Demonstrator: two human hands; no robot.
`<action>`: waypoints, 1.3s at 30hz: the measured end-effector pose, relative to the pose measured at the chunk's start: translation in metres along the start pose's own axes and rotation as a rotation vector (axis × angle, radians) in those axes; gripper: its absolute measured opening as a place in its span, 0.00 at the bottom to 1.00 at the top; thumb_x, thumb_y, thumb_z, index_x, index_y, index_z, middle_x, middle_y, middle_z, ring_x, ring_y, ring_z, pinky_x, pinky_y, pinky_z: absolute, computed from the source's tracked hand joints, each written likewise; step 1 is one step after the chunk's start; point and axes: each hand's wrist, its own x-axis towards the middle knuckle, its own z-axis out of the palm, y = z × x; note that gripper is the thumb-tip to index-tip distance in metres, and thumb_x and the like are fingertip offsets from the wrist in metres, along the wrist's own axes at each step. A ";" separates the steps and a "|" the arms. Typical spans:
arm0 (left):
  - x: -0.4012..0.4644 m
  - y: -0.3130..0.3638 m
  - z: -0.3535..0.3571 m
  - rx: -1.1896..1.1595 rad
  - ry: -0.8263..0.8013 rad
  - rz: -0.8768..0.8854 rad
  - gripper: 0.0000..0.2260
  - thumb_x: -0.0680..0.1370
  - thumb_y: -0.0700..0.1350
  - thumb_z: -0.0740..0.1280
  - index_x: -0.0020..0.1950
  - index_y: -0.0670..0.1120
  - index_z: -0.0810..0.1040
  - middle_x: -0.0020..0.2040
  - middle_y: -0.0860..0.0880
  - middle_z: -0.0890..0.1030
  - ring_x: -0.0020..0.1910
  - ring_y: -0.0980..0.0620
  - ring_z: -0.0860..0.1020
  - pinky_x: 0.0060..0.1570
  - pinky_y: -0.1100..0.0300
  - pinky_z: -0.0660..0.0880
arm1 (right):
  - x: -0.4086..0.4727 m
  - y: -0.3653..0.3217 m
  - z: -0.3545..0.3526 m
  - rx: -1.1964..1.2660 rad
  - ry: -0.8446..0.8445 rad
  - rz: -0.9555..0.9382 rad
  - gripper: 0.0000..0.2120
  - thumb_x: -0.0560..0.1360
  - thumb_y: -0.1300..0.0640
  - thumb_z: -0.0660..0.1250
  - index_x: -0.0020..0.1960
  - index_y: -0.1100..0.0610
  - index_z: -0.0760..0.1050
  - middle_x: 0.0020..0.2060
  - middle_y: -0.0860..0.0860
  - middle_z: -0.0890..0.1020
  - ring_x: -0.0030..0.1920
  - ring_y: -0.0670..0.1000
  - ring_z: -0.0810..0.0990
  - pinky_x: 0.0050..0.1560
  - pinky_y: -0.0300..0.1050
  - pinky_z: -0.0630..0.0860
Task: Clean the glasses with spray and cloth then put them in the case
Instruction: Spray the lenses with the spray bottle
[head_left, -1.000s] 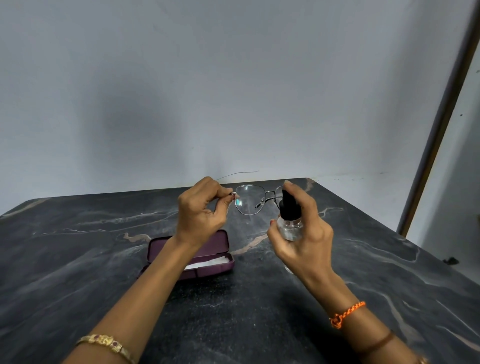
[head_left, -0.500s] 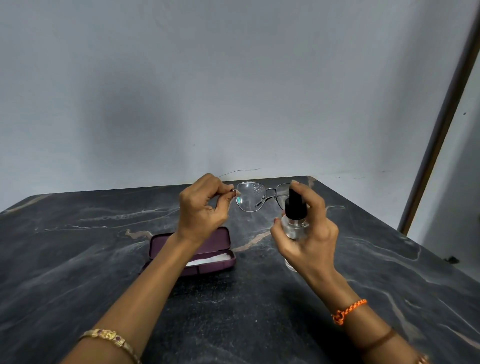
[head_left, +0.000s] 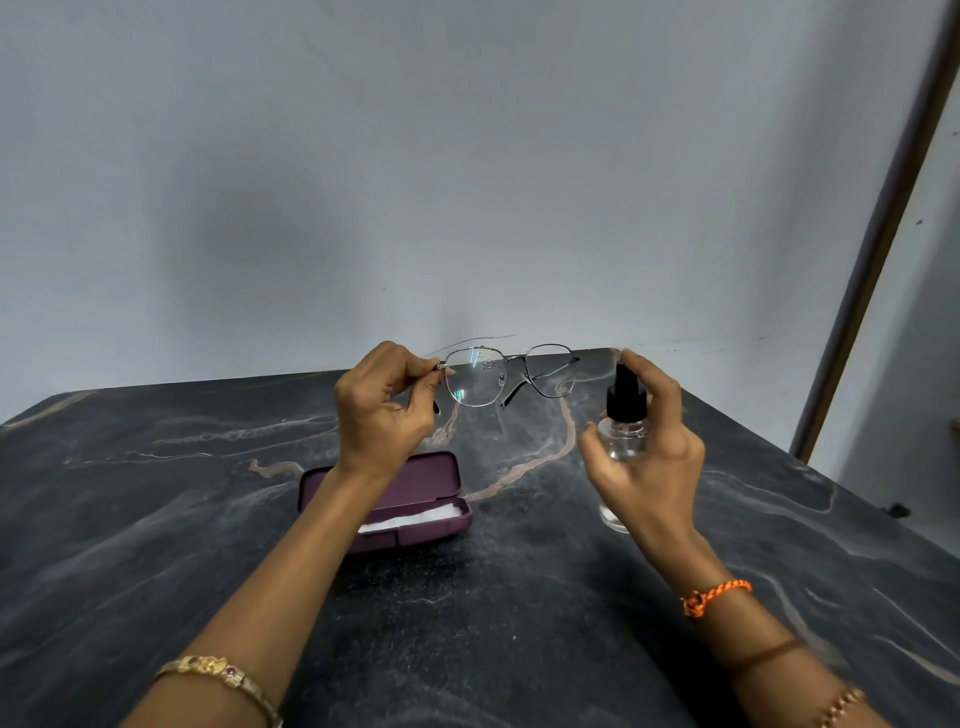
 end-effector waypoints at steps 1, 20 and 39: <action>0.000 0.000 0.000 0.000 0.003 -0.001 0.04 0.66 0.31 0.70 0.33 0.34 0.76 0.29 0.39 0.78 0.34 0.52 0.76 0.34 0.70 0.75 | 0.000 0.000 0.000 -0.001 -0.007 -0.004 0.30 0.61 0.62 0.67 0.61 0.47 0.64 0.37 0.44 0.77 0.27 0.52 0.75 0.32 0.40 0.73; 0.000 0.002 -0.003 -0.019 0.023 -0.032 0.04 0.66 0.31 0.70 0.34 0.34 0.77 0.30 0.39 0.78 0.35 0.55 0.77 0.36 0.75 0.74 | -0.005 0.023 0.001 0.054 0.061 0.267 0.38 0.67 0.62 0.70 0.70 0.53 0.54 0.36 0.47 0.79 0.33 0.51 0.77 0.39 0.41 0.68; -0.003 0.006 -0.001 -0.098 0.045 -0.123 0.02 0.67 0.31 0.69 0.36 0.34 0.77 0.34 0.42 0.78 0.37 0.64 0.78 0.38 0.74 0.75 | -0.010 0.026 0.004 -0.032 -0.084 0.263 0.40 0.63 0.58 0.75 0.70 0.55 0.58 0.49 0.48 0.75 0.46 0.53 0.77 0.53 0.55 0.73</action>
